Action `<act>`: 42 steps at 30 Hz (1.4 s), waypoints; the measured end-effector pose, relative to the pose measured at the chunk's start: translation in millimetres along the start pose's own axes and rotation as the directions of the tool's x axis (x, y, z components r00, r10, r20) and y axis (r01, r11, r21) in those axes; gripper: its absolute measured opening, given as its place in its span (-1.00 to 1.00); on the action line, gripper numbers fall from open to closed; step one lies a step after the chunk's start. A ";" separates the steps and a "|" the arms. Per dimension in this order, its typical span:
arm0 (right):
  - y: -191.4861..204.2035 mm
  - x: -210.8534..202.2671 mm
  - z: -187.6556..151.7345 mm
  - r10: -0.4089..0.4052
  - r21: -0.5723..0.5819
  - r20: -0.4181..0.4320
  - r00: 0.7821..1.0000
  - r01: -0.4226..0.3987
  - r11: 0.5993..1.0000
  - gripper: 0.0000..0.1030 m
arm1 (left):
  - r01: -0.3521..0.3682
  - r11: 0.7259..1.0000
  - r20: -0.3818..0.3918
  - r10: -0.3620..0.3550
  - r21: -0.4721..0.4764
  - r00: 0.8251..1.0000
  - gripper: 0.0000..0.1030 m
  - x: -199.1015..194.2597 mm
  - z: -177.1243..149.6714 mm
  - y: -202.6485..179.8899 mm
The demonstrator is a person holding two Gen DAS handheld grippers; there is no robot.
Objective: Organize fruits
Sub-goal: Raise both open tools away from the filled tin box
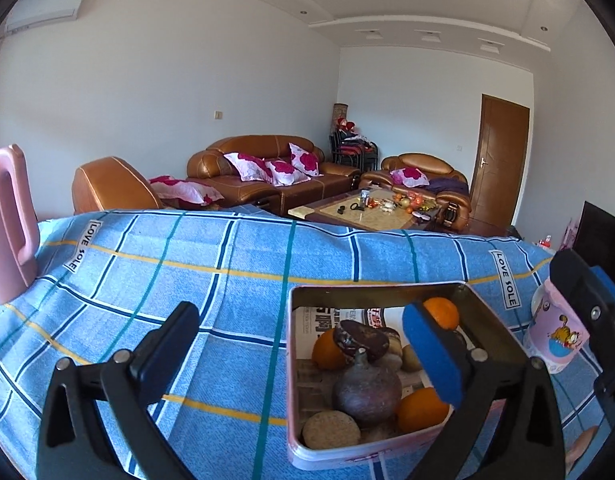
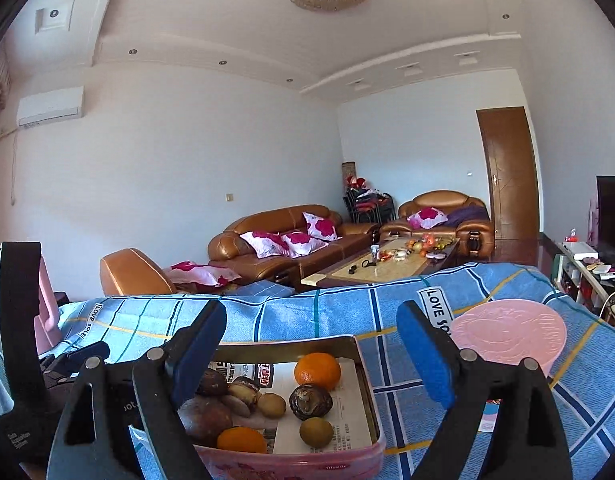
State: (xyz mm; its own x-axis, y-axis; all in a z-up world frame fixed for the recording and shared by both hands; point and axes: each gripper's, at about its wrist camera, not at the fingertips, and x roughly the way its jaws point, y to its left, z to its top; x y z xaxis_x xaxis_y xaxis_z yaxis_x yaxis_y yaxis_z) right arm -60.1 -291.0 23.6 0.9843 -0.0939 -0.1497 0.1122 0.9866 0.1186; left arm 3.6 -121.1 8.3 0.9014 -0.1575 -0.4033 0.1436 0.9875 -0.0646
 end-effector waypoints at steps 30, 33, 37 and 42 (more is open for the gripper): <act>10.7 -63.0 -5.3 -0.154 -0.032 0.118 0.981 0.159 0.987 0.79 | -0.035 0.997 0.081 0.029 0.072 0.996 1.00 -46.5 -17.0 -3.3; 11.0 -61.4 -4.8 -0.154 -0.034 0.108 0.982 0.158 0.987 0.80 | -0.035 0.996 0.082 0.029 0.078 0.996 1.00 -46.9 -17.5 -4.9; 11.4 -60.9 -5.0 -0.155 -0.038 0.104 0.982 0.159 0.987 0.80 | -0.035 0.996 0.079 0.029 0.078 0.996 1.00 -46.9 -17.7 -5.5; 11.6 -60.2 -4.5 -0.156 -0.037 0.103 0.982 0.161 0.986 0.80 | -0.035 0.996 0.075 0.029 0.077 0.997 1.00 -46.6 -17.4 -5.6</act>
State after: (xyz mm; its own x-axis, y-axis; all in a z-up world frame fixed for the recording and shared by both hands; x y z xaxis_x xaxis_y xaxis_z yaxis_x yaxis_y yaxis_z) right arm -118.6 -273.2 29.5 0.9634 -0.2603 -0.0643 0.2639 0.9629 0.0571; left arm -46.3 -119.3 11.7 0.9333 -0.1282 -0.3355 0.1431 0.9895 0.0197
